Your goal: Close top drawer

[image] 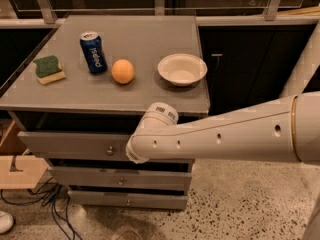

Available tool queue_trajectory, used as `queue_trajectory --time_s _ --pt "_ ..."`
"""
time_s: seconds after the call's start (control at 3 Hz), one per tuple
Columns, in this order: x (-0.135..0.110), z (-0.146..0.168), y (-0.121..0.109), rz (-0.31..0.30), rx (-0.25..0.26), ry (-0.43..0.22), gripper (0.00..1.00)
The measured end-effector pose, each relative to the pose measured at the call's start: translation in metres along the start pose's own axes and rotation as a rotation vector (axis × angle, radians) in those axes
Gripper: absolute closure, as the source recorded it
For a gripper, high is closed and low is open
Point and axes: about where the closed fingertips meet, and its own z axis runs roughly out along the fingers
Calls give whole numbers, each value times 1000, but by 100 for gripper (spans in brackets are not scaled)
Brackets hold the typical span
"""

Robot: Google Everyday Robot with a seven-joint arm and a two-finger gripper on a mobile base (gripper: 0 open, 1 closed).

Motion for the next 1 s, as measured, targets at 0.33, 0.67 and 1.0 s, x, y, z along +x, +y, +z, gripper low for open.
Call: queue_trajectory --time_s 0.33,0.67,1.0 --pt "16 -19 7 -2 -22 18 100" --pt "70 -96 16 -5 -22 68 98" --pt "70 -96 18 -4 -41 59 75"
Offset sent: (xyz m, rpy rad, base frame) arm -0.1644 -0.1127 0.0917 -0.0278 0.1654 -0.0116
